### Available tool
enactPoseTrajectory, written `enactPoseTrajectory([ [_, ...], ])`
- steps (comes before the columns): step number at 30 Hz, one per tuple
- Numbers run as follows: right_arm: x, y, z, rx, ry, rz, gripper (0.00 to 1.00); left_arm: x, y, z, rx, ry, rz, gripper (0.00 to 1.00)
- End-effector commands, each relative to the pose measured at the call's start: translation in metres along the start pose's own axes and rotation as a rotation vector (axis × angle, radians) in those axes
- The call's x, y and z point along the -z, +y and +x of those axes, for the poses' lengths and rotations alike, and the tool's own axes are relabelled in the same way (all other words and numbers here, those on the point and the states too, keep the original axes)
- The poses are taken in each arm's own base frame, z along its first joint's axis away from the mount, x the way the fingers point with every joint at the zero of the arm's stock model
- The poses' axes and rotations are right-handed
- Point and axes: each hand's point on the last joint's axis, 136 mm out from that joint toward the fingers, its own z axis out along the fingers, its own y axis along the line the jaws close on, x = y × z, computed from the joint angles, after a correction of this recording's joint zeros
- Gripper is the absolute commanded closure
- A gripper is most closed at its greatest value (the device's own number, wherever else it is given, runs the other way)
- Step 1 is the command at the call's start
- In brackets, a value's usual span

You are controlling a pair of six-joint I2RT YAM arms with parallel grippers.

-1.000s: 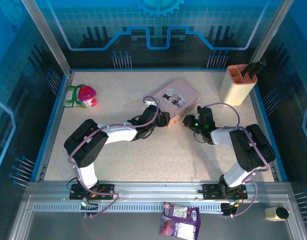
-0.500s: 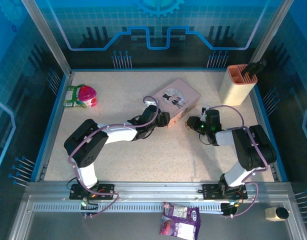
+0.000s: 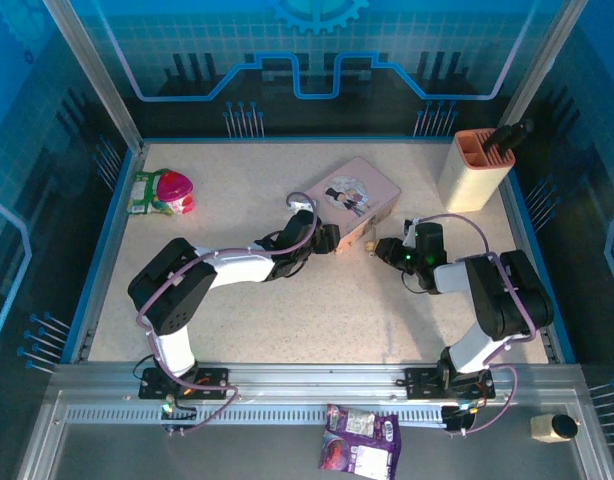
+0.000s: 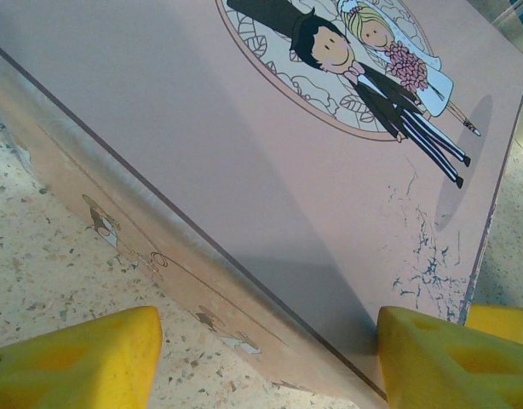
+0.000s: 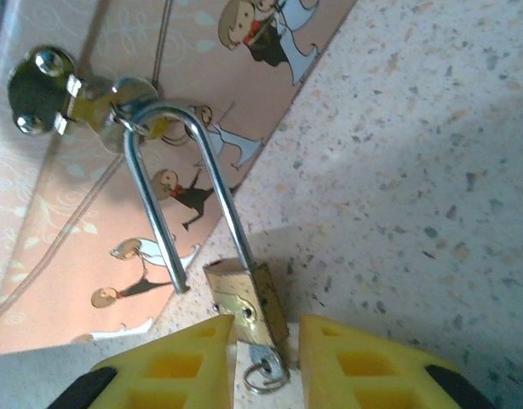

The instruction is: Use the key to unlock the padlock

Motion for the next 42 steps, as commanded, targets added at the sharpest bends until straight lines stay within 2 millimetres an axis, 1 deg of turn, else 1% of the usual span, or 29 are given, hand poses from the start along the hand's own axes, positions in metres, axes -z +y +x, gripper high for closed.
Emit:
enactPoseTrajectory([
  [1,0.006,-0.002,-0.008,0.087,0.0,0.035,0.72,-0.003,0.043,0.043,-0.053,0.129,-0.153,0.33],
  [5,0.004,-0.001,-0.007,0.178,0.057,0.053,0.7,-0.004,0.043,0.041,-0.052,0.127,-0.152,0.33],
  [11,-0.006,0.005,-0.011,0.204,0.087,0.048,0.69,-0.006,0.039,0.039,-0.035,0.124,-0.13,0.33],
  [14,-0.012,0.007,-0.013,0.218,0.098,0.053,0.67,-0.008,0.037,0.039,-0.027,0.129,-0.125,0.33],
  [15,-0.013,0.006,-0.01,0.216,0.121,0.062,0.67,-0.008,0.037,0.039,-0.023,0.129,-0.123,0.33],
  [18,-0.017,0.008,-0.008,0.216,0.152,0.07,0.64,-0.009,0.042,0.034,-0.005,0.125,-0.127,0.33],
  [25,-0.029,0.016,0.001,0.236,0.188,0.059,0.63,-0.014,0.056,0.016,0.008,0.113,-0.147,0.33],
  [27,-0.033,0.018,0.004,0.238,0.195,0.057,0.62,-0.016,0.058,0.014,0.006,0.118,-0.148,0.33],
  [31,-0.039,0.02,0.006,0.226,0.195,0.049,0.63,-0.015,0.056,0.011,0.011,0.115,-0.141,0.33],
  [37,-0.045,0.023,0.01,0.207,0.194,0.039,0.64,-0.016,0.057,0.016,0.028,0.122,-0.133,0.34],
  [42,-0.049,0.028,0.009,0.162,0.166,0.002,0.7,-0.016,0.057,0.019,0.033,0.127,-0.131,0.34],
])
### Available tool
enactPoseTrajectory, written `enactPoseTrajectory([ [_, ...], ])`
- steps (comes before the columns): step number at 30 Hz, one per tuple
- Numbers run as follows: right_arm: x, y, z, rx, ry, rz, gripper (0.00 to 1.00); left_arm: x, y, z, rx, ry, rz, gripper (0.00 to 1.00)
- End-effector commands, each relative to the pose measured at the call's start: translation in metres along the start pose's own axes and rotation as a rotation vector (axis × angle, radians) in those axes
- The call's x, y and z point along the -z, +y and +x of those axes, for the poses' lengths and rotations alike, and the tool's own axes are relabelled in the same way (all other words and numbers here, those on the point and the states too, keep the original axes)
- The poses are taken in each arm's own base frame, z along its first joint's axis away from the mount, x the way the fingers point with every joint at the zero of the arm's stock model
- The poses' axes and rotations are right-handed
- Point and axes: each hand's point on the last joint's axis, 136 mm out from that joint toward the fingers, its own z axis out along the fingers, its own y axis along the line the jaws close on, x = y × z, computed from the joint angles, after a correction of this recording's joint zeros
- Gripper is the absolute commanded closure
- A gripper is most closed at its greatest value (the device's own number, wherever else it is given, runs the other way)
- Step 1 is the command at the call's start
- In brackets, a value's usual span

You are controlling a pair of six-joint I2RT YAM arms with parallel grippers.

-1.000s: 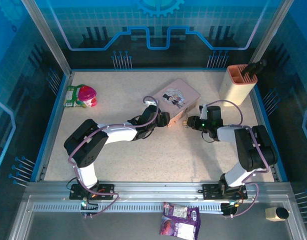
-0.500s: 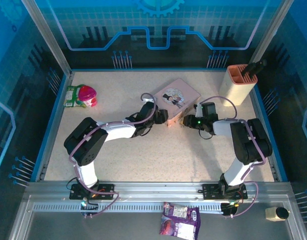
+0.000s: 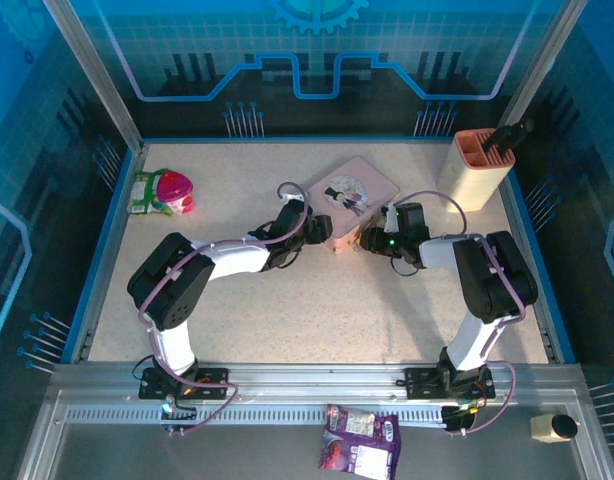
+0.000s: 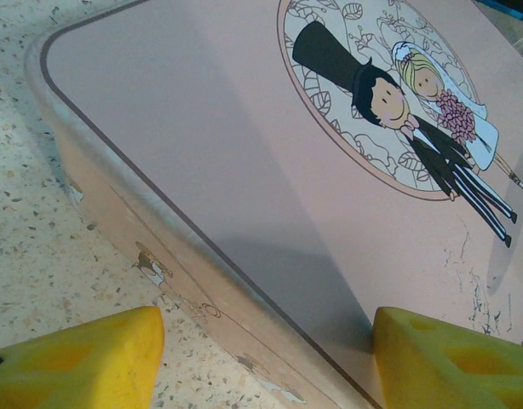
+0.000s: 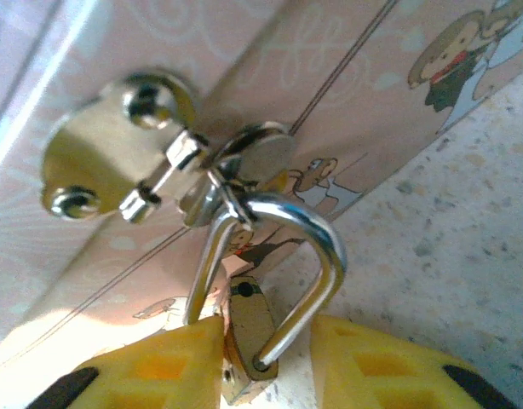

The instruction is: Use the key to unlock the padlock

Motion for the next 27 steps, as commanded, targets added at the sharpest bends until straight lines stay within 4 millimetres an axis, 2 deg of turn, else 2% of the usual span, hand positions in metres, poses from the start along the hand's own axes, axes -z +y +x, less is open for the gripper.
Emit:
enactPoseTrajectory([
  [1,-0.011,0.004,0.011,-0.041,0.012,-0.03,0.72,-0.007,0.037,0.038,-0.013,0.12,-0.114,0.34],
  [5,-0.009,0.006,0.009,-0.073,-0.02,-0.056,0.85,-0.006,0.038,0.037,-0.02,0.116,-0.121,0.34],
  [9,-0.006,0.005,0.008,-0.129,-0.049,-0.088,0.92,-0.006,0.038,0.037,-0.021,0.115,-0.12,0.34],
  [20,0.002,0.002,-0.002,-0.312,-0.155,-0.191,1.0,-0.006,0.038,0.037,-0.016,0.115,-0.12,0.34],
  [27,0.012,0.0,-0.015,-0.349,-0.227,-0.196,1.0,-0.007,0.037,0.038,-0.015,0.118,-0.12,0.34],
])
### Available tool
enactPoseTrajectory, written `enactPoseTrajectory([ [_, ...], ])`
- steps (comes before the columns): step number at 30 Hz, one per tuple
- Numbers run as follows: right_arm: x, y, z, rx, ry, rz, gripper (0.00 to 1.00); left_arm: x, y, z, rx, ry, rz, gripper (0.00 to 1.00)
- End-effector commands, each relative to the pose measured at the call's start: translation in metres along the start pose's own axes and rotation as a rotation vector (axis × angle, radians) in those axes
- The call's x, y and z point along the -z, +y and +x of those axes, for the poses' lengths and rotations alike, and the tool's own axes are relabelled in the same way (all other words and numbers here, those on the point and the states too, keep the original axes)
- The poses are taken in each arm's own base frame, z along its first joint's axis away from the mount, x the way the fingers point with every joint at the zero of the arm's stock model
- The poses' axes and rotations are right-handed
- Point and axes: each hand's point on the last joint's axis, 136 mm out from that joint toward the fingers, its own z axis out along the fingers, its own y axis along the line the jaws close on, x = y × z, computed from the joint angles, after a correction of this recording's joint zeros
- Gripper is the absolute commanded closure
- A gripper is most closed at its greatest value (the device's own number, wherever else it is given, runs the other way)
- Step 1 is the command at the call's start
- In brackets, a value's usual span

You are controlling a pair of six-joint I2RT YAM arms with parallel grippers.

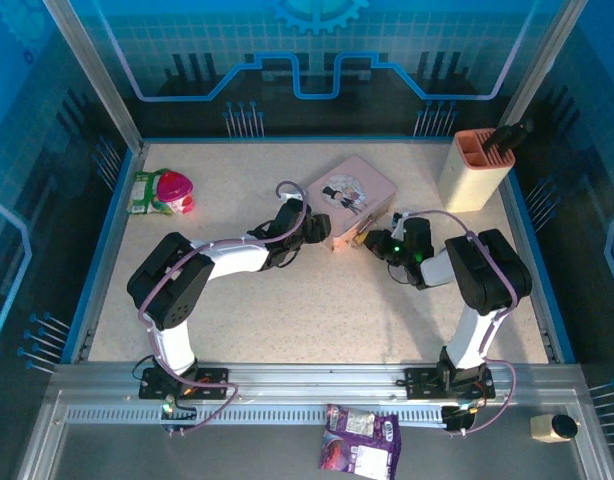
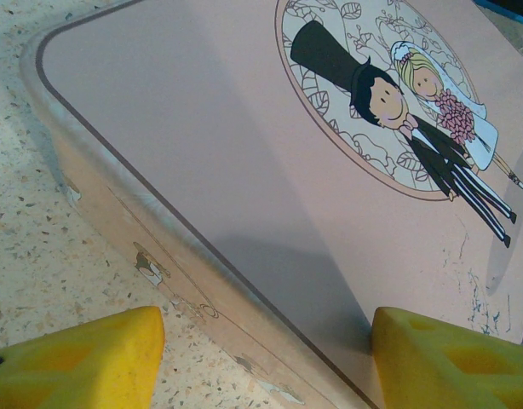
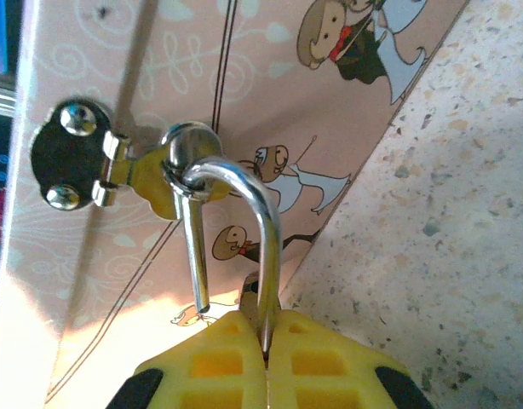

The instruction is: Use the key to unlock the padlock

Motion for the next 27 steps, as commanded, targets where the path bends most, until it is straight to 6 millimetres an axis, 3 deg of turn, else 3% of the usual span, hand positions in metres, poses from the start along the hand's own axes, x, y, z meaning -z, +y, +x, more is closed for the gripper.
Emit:
enactPoseTrajectory([
  [1,0.007,0.003,-0.013,-0.045,-0.063,-0.029,1.0,-0.006,0.034,0.041,-0.018,0.123,-0.113,0.34],
  [27,0.026,0.009,-0.054,-0.091,-0.107,-0.091,1.0,-0.007,0.03,0.04,-0.027,0.119,-0.113,0.34],
])
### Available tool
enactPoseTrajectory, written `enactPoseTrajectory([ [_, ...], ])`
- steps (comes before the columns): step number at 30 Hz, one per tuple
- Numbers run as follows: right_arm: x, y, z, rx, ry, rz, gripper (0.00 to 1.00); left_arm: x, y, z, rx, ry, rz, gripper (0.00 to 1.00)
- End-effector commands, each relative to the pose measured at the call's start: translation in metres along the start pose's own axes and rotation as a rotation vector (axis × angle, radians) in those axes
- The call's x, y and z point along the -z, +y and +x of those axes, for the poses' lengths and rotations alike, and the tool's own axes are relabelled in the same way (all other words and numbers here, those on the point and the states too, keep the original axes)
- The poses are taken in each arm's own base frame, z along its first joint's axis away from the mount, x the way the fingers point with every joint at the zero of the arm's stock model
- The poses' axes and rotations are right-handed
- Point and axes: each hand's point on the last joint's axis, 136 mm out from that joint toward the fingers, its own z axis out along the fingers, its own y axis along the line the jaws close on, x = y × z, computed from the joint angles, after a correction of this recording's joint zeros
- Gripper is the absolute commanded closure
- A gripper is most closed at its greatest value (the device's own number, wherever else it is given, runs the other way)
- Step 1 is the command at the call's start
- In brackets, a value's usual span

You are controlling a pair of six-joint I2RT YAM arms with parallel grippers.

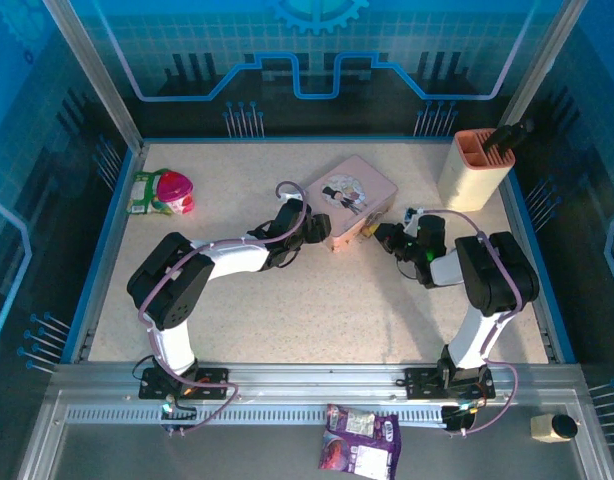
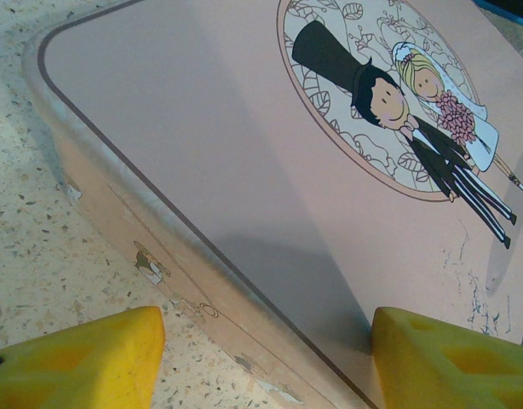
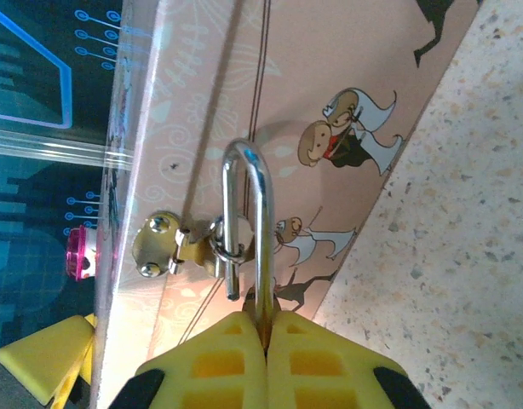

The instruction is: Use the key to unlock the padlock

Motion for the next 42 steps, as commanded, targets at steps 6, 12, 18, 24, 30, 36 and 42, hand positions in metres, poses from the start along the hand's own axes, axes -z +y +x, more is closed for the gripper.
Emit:
enactPoseTrajectory([
  [6,0.004,0.01,-0.029,0.012,-0.055,-0.018,1.0,-0.006,0.023,0.039,-0.044,0.122,-0.098,0.34],
  [12,0.007,0.008,-0.034,0.011,-0.072,-0.015,1.0,-0.006,0.017,0.04,-0.054,0.122,-0.093,0.34],
  [18,0.016,0.014,-0.041,0.045,-0.087,0.0,1.0,-0.005,0.018,0.039,-0.055,0.119,-0.097,0.34],
  [24,0.014,0.019,-0.042,0.022,-0.083,-0.022,1.0,-0.005,0.015,0.039,-0.057,0.12,-0.091,0.34],
  [30,0.006,0.016,-0.038,-0.04,-0.059,-0.042,1.0,-0.005,0.009,0.04,-0.065,0.121,-0.084,0.34],
  [36,0.007,0.002,-0.023,0.002,0.008,0.085,1.0,-0.006,0.009,0.042,-0.07,0.125,-0.089,0.34],
  [42,0.013,-0.016,-0.02,0.058,0.023,0.189,1.0,-0.004,0.011,0.041,-0.076,0.118,-0.097,0.34],
])
